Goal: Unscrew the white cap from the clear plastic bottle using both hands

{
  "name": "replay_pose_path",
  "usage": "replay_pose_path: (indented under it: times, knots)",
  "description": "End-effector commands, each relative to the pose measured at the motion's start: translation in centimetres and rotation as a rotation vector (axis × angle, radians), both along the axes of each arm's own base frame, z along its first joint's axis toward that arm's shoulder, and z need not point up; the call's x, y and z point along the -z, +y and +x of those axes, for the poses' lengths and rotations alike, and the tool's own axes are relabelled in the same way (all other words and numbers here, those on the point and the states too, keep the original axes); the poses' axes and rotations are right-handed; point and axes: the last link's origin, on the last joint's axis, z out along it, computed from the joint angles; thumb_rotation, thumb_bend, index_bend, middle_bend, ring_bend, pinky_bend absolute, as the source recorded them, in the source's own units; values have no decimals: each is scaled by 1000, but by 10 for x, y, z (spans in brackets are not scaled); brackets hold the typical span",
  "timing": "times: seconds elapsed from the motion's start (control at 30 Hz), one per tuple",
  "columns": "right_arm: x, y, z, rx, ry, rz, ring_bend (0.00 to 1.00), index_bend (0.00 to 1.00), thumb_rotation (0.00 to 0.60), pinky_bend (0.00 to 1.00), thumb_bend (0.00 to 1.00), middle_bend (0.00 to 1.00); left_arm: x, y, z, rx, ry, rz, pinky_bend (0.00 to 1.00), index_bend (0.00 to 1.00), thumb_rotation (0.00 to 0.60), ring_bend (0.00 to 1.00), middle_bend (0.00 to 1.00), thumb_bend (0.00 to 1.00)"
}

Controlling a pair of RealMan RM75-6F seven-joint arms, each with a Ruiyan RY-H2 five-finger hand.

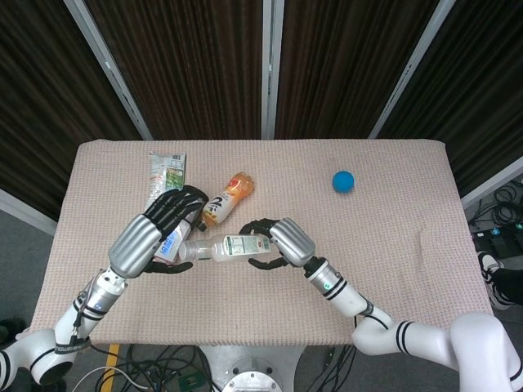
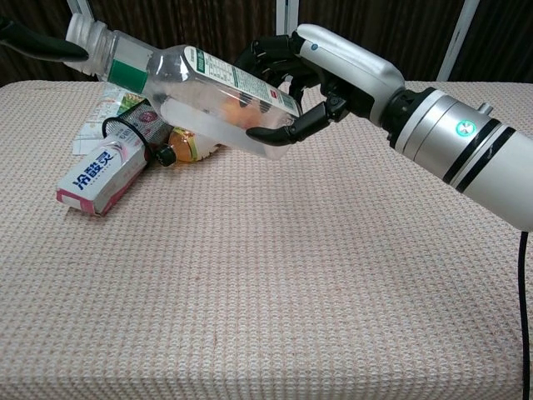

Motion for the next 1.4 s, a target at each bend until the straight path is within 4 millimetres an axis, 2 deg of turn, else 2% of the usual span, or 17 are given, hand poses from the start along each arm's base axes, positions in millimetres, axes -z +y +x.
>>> replay_pose_path:
  times: [0.03,0.23,0.37,0.53,1.07,1.4]
  knots:
    - [-1,-1,0,1,-3,-3,430,570,600,613,374,511,0,-1,1,3,3,0,73,85,600,30,58,0]
    - [-3,-1,-2,5,-5,-8,430,570,600,613,374,511,0,-2,-2,1,5,-7,73,88,600,30,58,0]
    - [-5,-2,-4,7,-7,-12,430,570,600,613,374,512,0,-2,-7,-9,0,-21,75,211,600,44,102,0]
    - [-6,-2,-4,5,-9,-8,430,570,600,613,374,511,0,-1,-10,-13,4,-34,79,266,600,53,104,2]
    - [-9,1,-6,6,-20,-1,430,570,600,615,374,517,3,0,-14,-2,3,-30,86,381,600,53,118,229]
    - [-11,0,-6,7,-29,3,430,570,600,618,373,518,4,-1,-13,6,7,-35,86,389,600,53,118,253]
